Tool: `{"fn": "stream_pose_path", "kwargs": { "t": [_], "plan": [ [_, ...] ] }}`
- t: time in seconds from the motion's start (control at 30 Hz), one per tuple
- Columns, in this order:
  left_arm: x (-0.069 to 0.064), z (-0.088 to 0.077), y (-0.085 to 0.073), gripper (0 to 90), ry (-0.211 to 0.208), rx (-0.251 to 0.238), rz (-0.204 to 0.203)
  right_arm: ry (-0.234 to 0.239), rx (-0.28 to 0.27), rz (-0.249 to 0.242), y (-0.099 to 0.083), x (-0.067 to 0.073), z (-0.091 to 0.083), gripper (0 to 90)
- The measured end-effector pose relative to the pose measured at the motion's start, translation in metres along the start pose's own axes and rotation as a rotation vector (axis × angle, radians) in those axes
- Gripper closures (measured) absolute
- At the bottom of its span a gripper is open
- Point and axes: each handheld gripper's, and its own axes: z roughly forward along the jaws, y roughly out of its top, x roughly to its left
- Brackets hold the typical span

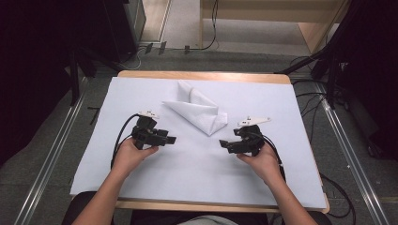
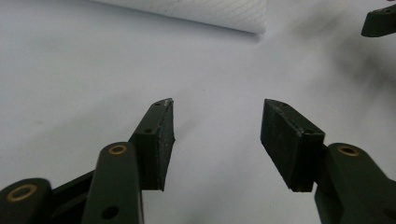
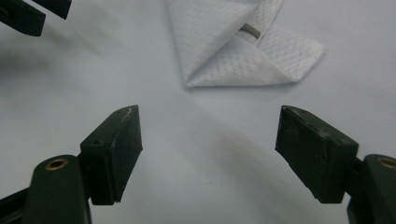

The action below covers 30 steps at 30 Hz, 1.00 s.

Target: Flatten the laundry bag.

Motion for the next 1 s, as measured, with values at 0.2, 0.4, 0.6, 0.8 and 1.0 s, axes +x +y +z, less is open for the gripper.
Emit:
{"fn": "stream_pose_path", "kwargs": {
  "t": [0.2, 0.4, 0.6, 0.8, 1.0],
  "plan": [
    [-0.0009, 0.0016, 0.002, 39.4, 0.004, 0.005, 0.029, 0.028, 0.009, 0.026, -0.004, -0.0048, -0.0032, 31.1],
    [0.0028, 0.003, 0.0013, 31.8, -0.017, 0.014, 0.023, 0.022, 0.036, 0.02, -0.0079, -0.0055, -0.0023, 32.3],
    [0.0032, 0.003, 0.0033, 29.3, -0.036, -0.011, 0.022, 0.018, 0.047, 0.019, -0.0084, -0.0065, -0.0029, 35.1],
    [0.0033, 0.0009, 0.003, 29.2, -0.047, -0.01, 0.028, 0.026, 0.061, 0.025, -0.0084, -0.0063, -0.0031, 37.2],
    [0.0034, 0.0003, 0.0033, 31.8, -0.035, -0.006, 0.03, 0.028, 0.056, 0.039, -0.0082, -0.0068, -0.0031, 38.3]
  ]
}}
